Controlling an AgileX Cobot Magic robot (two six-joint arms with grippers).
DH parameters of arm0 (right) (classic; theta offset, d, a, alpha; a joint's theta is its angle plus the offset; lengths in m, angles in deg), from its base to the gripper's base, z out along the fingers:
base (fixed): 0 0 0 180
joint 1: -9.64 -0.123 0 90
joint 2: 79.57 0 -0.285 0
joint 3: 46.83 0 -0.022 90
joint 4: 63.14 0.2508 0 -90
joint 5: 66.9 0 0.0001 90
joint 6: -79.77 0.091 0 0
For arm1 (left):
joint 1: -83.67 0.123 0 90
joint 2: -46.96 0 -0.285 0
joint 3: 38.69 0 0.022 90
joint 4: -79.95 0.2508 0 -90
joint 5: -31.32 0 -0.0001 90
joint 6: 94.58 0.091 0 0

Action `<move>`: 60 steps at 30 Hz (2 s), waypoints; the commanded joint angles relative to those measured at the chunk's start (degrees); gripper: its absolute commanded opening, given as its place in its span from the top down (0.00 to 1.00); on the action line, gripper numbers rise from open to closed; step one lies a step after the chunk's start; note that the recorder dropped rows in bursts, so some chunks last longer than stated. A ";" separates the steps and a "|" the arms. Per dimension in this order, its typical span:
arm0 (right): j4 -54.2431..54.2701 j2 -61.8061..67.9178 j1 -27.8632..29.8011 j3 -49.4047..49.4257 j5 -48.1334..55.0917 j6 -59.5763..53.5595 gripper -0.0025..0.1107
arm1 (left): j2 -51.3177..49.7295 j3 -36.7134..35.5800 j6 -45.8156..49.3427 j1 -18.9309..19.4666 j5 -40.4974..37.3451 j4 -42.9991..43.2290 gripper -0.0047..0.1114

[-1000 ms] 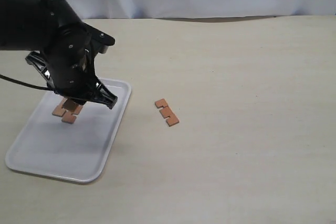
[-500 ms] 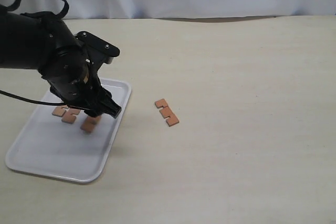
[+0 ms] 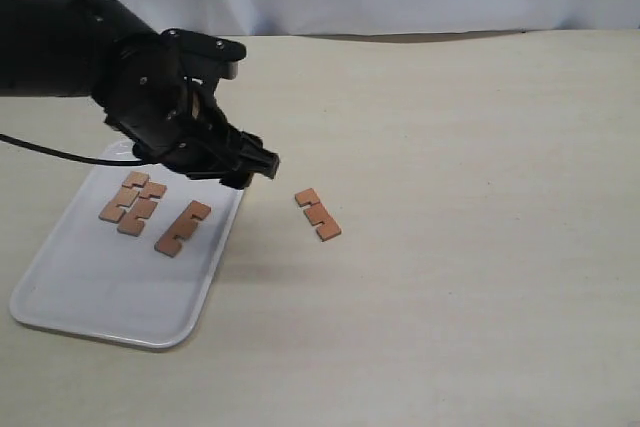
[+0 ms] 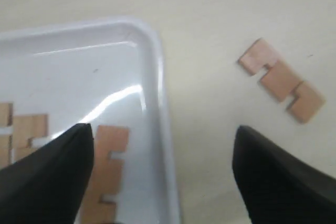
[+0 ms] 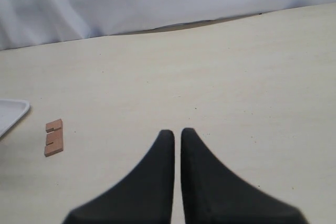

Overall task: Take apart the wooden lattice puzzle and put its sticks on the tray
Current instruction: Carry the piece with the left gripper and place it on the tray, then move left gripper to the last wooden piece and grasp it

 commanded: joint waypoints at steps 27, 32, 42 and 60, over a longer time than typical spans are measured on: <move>0.01 -0.22 0.10 0.09 -0.22 0.19 0.94 | -23.48 25.02 -7.60 -6.07 -6.92 -8.76 0.37; 0.01 -0.22 0.10 0.09 -0.22 0.19 0.94 | -23.53 25.02 -7.60 -6.07 -5.10 -8.65 0.37; 0.01 -0.22 0.10 0.09 -0.22 0.19 0.94 | -23.53 25.02 -12.27 -6.07 -6.78 -3.09 0.37; 0.01 -0.22 0.10 0.09 -0.22 0.19 0.94 | -23.63 25.02 -14.58 -6.07 -7.01 -3.09 0.37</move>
